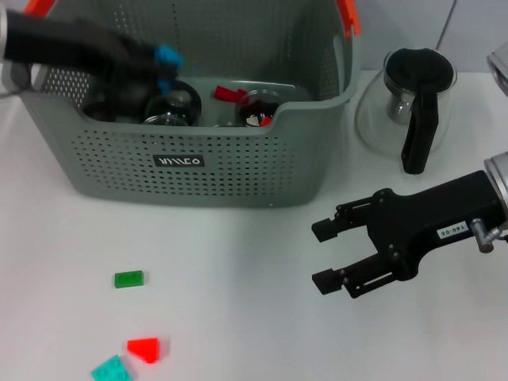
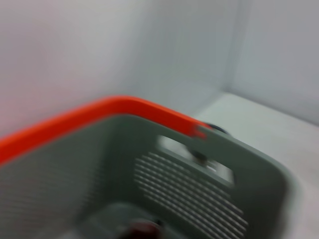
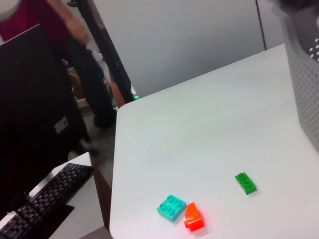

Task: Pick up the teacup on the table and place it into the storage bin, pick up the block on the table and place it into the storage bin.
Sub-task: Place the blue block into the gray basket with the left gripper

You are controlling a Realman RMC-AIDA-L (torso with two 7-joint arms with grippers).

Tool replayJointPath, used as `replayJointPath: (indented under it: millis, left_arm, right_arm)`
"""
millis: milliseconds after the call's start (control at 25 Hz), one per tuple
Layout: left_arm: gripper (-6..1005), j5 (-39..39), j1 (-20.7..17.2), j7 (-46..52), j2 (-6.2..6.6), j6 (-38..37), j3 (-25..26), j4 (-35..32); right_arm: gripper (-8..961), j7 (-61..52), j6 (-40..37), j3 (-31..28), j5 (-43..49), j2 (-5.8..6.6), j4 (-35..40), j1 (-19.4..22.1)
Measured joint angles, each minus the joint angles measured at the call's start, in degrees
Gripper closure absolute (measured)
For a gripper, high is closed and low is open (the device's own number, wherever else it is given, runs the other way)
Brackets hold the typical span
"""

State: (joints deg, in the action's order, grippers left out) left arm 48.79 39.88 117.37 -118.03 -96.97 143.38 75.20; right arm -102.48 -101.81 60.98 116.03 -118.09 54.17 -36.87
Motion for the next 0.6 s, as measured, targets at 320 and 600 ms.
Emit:
replayJointPath:
  millis: [320, 600]
  left_arm:
    - [603, -2.8, 4.99, 4.74, 3.06, 16.28, -1.28, -11.52]
    - [560, -3.83, 5.0, 6.31, 2.67, 21.51, -4.31, -13.54]
  right_arm:
    - [99, 1.04, 0.13, 0.46, 0.0, -0.18, -1.19, -1.13]
    - [100, 1.14, 0.2, 0.42, -0.02, 0.0, -1.24, -1.28]
